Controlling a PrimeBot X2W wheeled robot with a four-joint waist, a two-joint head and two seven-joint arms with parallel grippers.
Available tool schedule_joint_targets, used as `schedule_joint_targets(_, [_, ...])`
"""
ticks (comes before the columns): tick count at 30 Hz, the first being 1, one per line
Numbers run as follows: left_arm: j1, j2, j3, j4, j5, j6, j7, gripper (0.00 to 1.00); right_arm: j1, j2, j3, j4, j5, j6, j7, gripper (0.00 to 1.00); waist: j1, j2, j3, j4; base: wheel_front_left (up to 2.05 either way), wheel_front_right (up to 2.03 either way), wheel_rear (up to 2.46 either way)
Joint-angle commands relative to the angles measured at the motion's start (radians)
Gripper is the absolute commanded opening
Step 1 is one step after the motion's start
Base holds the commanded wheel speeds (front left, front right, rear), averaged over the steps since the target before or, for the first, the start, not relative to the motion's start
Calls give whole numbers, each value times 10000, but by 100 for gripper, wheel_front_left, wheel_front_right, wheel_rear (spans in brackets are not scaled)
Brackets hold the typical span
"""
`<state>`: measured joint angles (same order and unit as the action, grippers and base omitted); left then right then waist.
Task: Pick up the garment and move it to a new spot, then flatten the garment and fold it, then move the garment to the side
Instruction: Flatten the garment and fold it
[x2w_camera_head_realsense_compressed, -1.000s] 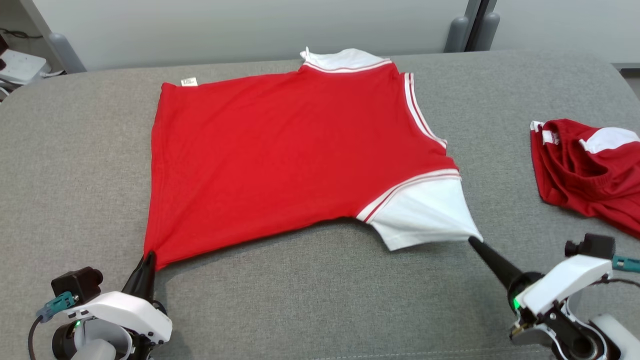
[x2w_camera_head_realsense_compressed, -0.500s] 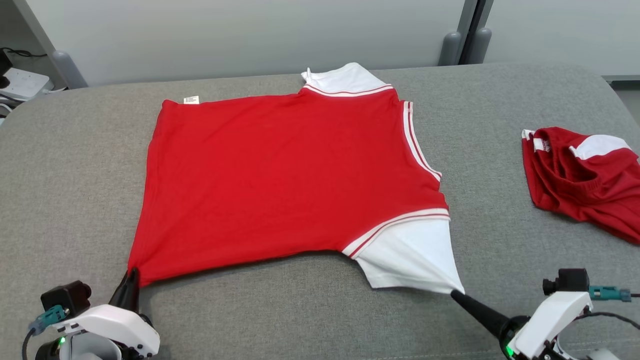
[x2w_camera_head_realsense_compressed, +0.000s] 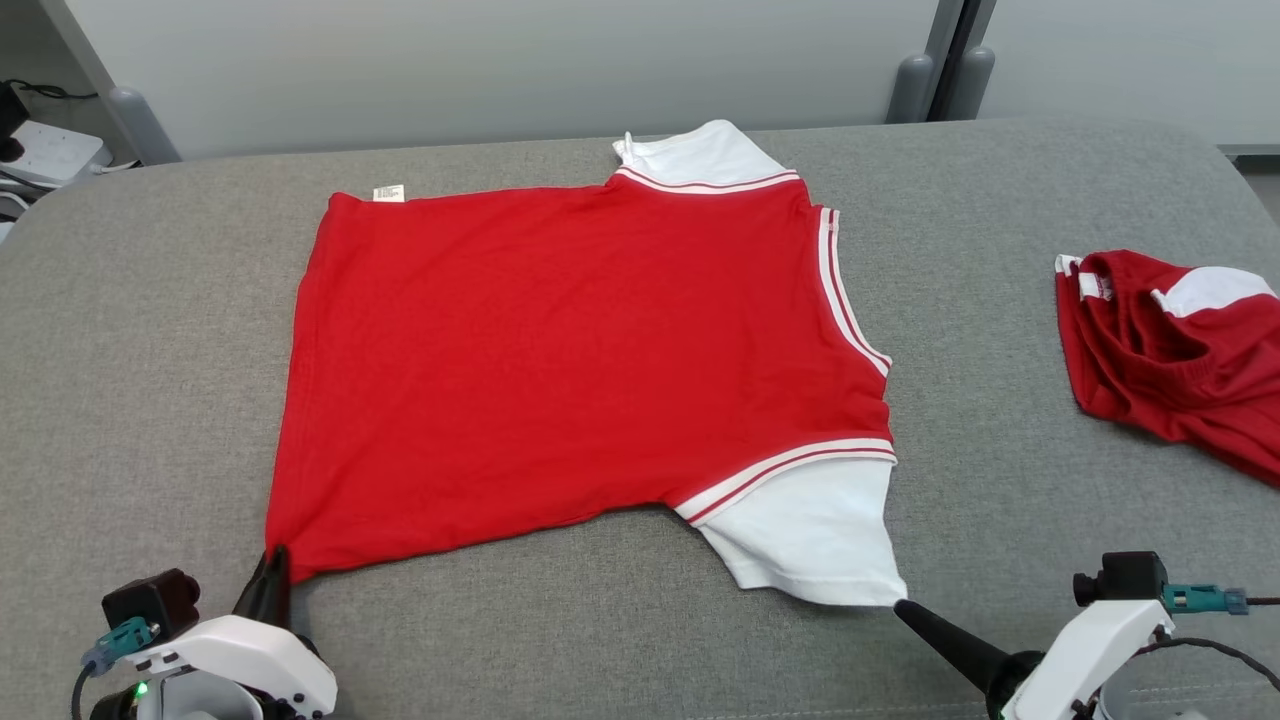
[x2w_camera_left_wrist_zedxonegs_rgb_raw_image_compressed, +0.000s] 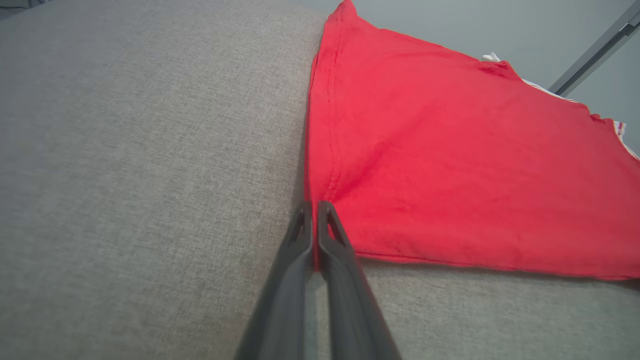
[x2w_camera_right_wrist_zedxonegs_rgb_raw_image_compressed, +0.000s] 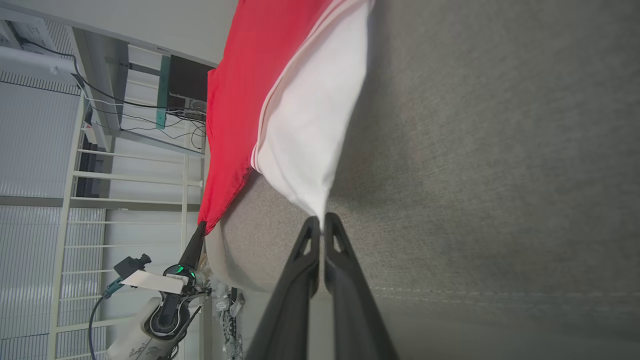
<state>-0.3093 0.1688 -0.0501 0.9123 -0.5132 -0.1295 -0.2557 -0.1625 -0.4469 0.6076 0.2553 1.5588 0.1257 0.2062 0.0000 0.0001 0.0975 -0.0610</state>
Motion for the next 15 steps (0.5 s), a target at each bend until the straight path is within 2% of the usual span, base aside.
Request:
schedule_joint_targets(1, [-255,216,319,-204,176,0,-61,100,-292,-111,98,-78,-256,50,-239,100,0,-1,-13,20,0,0,0])
schedule_joint_targets(8, [-169,100,294,-435,202,-8,-61,100,-690,-17,131,471,-1039,50,-1127,100,0,-1,-65,118,0,0,0])
schedule_joint_targets(15, [179,-83,942,-1517,1319,121,-61,100,-1468,150,-61,1827,-3181,50,-4009,100,0,-1,-233,276,0,0,0])
